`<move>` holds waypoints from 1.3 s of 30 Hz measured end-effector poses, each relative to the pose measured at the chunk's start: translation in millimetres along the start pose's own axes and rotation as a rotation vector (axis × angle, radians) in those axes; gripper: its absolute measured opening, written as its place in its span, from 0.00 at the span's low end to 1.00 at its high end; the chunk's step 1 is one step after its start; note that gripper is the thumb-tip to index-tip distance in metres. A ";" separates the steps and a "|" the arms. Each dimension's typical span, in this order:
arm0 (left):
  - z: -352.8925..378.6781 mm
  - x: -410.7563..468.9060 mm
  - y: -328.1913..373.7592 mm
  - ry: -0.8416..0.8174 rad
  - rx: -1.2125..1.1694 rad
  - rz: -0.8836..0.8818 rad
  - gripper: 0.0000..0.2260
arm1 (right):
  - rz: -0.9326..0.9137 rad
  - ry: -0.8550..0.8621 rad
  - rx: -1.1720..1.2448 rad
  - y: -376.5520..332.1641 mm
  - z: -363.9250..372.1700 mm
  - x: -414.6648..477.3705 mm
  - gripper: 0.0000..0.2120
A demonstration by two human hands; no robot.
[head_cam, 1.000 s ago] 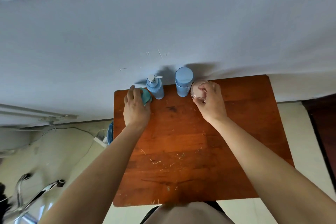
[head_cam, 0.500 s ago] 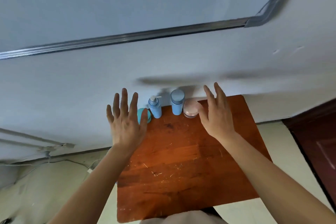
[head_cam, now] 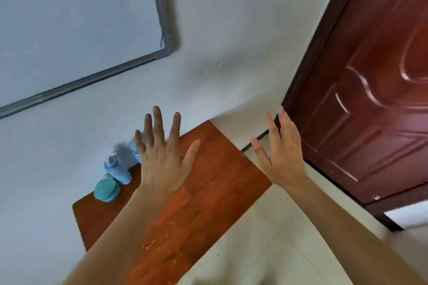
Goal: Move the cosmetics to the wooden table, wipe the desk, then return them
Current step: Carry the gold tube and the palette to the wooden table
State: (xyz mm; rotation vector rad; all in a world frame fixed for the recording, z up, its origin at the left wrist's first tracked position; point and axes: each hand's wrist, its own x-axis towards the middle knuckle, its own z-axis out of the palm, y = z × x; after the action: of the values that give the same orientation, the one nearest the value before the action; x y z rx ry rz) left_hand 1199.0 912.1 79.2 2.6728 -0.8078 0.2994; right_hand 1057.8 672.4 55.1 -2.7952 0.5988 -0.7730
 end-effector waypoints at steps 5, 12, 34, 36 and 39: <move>-4.8 -0.5 119.8 -0.013 -0.066 0.258 0.34 | 0.168 0.180 -0.091 83.1 -103.9 -54.5 0.32; -0.3 -67.9 340.7 -0.019 -0.199 0.538 0.33 | 0.356 0.368 -0.231 213.4 -255.1 -193.6 0.32; 156.8 -345.1 903.5 -0.343 -0.302 1.421 0.31 | 1.132 0.318 -0.537 551.9 -474.5 -594.6 0.34; 177.0 -352.4 946.4 -0.398 -0.274 1.443 0.32 | 1.243 0.236 -0.552 586.6 -487.2 -609.9 0.35; 199.5 -361.6 1015.9 -0.425 -0.255 1.527 0.30 | 1.334 0.164 -0.549 641.2 -513.9 -630.0 0.36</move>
State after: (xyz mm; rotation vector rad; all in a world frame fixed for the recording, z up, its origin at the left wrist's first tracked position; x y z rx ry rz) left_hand 347.7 221.6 45.6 1.3600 -2.6146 -0.0734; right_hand 81.4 328.4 30.4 -1.8628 2.5417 -0.5086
